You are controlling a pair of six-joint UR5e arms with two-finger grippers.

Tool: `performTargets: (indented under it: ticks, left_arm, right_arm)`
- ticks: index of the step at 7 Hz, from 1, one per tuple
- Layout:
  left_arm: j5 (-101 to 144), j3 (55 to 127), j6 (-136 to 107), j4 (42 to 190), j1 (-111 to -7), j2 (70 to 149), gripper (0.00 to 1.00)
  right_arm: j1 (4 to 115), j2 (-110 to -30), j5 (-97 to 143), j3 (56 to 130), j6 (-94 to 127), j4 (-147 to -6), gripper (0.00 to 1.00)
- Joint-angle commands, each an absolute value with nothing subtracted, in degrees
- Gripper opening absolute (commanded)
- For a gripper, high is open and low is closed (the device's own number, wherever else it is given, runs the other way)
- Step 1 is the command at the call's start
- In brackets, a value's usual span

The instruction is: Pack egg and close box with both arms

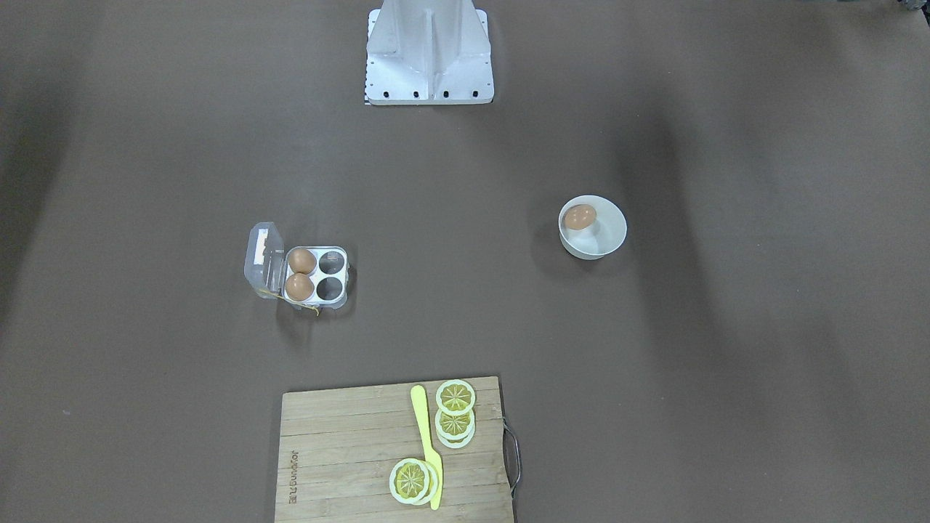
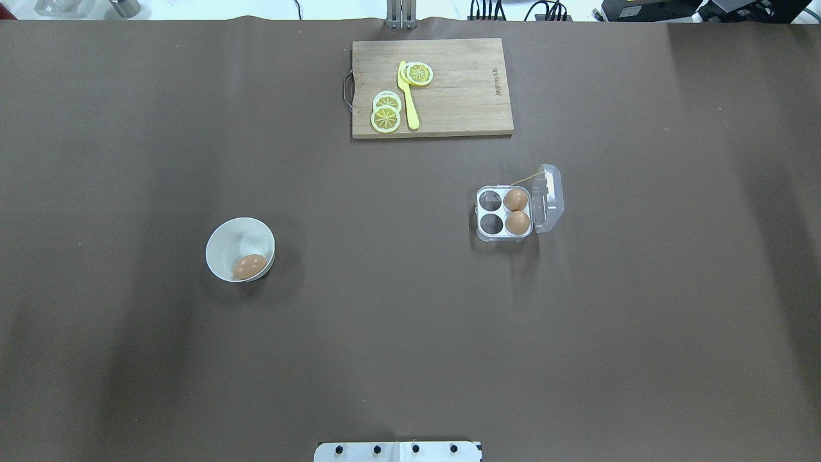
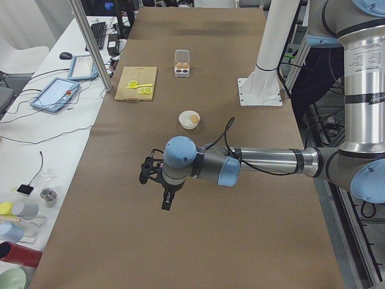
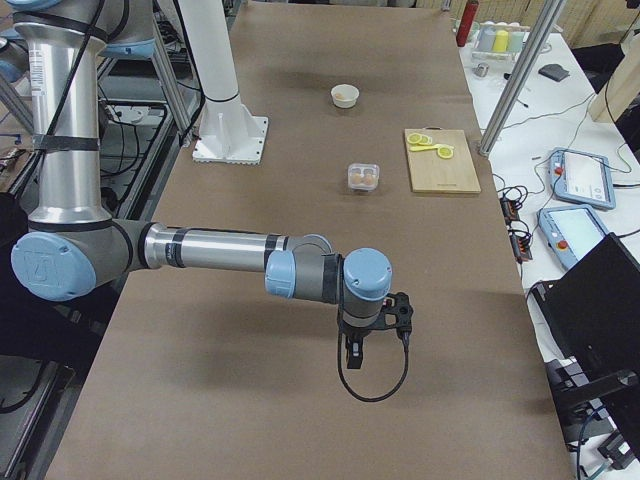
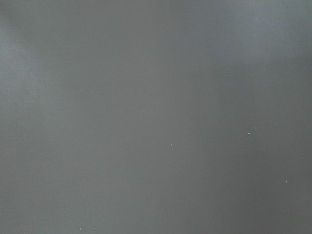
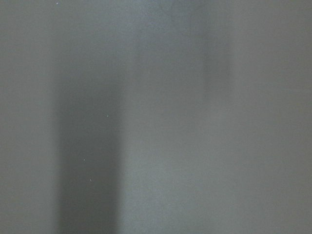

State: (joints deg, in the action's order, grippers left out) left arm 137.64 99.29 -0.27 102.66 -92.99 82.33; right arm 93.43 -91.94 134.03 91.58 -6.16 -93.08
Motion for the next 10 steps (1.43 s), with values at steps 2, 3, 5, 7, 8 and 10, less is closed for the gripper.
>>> performTargets:
  ticks: [2, 3, 5, 7, 8, 10]
  left_arm:
    - [137.72, 99.32, -0.87, 102.48, -92.99, 82.53, 0.98]
    - [137.72, 100.1, -2.01, 100.31, -91.94, 83.4, 0.98]
    - [138.34, 103.34, -9.8, 99.49, -88.79, 85.51, 0.98]
    - [140.87, 103.8, -16.31, 99.49, -85.88, 89.19, 0.98]
    - [140.98, 103.8, -20.0, 99.58, -83.17, 91.82, 0.98]
    - [140.72, 103.8, -27.83, 99.84, -77.72, 97.0, 0.98]
  right_arm:
    - [93.43, -91.67, 134.03, 91.23, -5.27, -92.9, 1.0]
    - [93.43, -91.67, 134.03, 91.4, -5.27, -92.9, 1.0]
    - [93.43, -91.84, 134.12, 91.93, -5.27, -93.08, 1.0]
    - [93.43, -91.85, 134.3, 91.93, -5.27, -92.9, 1.0]
    - [93.43, -91.85, 134.21, 92.02, -5.27, -92.9, 1.0]
    - [93.43, -91.76, 134.21, 91.93, -5.27, -92.99, 1.0]
